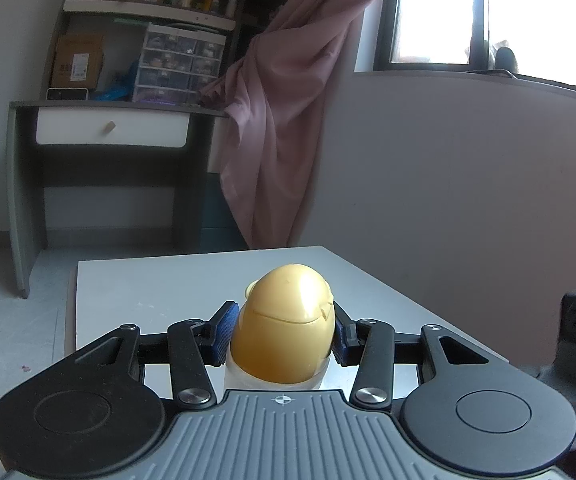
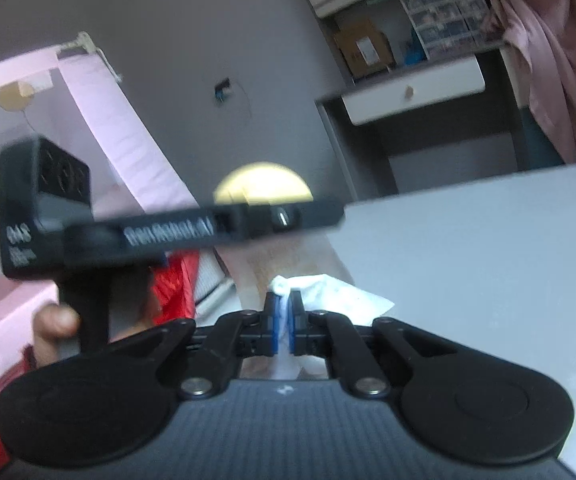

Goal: Clean container

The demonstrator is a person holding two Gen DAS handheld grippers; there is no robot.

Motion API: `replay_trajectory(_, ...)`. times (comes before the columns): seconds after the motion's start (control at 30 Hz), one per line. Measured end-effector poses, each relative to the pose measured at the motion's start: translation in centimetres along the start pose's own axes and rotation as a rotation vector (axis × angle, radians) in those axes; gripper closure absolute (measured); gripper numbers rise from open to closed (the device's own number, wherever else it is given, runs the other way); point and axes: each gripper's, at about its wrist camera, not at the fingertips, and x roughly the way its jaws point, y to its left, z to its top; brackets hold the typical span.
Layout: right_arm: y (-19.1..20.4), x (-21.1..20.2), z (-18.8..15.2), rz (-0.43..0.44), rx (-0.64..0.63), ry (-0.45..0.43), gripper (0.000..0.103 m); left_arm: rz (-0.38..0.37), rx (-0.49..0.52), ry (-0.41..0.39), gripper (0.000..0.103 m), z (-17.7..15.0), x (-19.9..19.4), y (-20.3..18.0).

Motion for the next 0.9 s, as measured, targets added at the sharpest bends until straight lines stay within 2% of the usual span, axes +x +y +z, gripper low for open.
replay_trajectory(0.13,0.4,-0.8,1.0,0.013,-0.022,-0.046,0.098,0.001,0.0,0.0,0.056,-0.3,-0.1,0.2)
replay_trajectory(0.33,0.2,-0.4,1.1,0.021,-0.027,-0.052,0.098,-0.002,0.0,0.001,0.056,-0.4,-0.1,0.3)
replay_trajectory(0.9,-1.5,1.3,-1.4,0.001,0.03,0.051,0.098,-0.002,0.007,0.008,0.056,-0.5,-0.4,1.2)
